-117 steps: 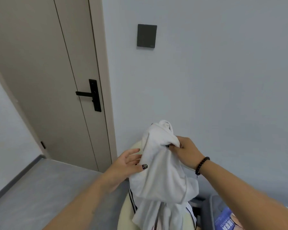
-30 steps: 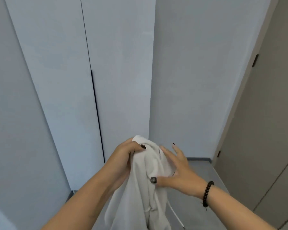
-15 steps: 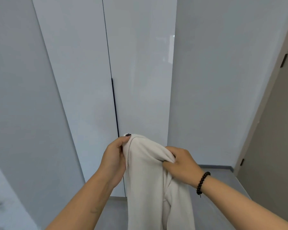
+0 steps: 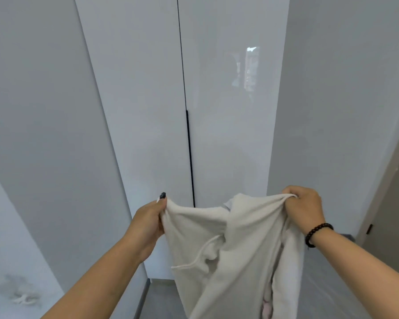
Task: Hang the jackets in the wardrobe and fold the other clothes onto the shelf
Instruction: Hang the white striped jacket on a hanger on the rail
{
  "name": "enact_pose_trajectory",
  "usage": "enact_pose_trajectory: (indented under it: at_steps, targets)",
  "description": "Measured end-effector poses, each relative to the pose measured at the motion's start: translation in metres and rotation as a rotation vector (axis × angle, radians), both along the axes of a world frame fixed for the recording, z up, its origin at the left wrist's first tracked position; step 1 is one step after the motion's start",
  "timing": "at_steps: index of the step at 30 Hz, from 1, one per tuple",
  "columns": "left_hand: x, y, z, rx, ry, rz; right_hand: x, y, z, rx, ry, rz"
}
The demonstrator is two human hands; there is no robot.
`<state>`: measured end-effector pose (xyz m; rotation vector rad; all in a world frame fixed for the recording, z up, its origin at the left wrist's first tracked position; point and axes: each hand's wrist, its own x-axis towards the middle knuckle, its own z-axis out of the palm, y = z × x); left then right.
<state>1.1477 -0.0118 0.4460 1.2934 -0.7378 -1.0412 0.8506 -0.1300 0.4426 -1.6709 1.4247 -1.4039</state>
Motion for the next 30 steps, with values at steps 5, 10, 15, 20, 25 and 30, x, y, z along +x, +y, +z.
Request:
enact_pose_trajectory:
  at_steps: [5,10,15,20,25,30]
  targets:
    - [0.042,0.0,-0.012,0.058,-0.624,0.071,0.029,-0.016,-0.003,0.08,-0.134,-0.066]
    - [0.075,0.01,-0.046,0.133,-1.58,-0.094,0.072,-0.036,0.015,0.042,-0.086,-0.004]
    - [0.11,-0.008,-0.08,0.266,-1.86,-0.169,0.107,-0.059,0.033,0.012,0.019,0.106]
    - [0.139,-0.043,-0.059,0.008,-1.662,0.038,0.121,-0.076,0.024,0.029,0.358,0.422]
    - [0.129,-0.098,-0.014,-0.093,-1.097,0.054,0.152,-0.086,0.0,0.137,0.549,0.638]
    - [0.111,-0.162,0.015,-0.036,-0.651,0.056,0.208,-0.106,-0.039,0.152,0.607,0.753]
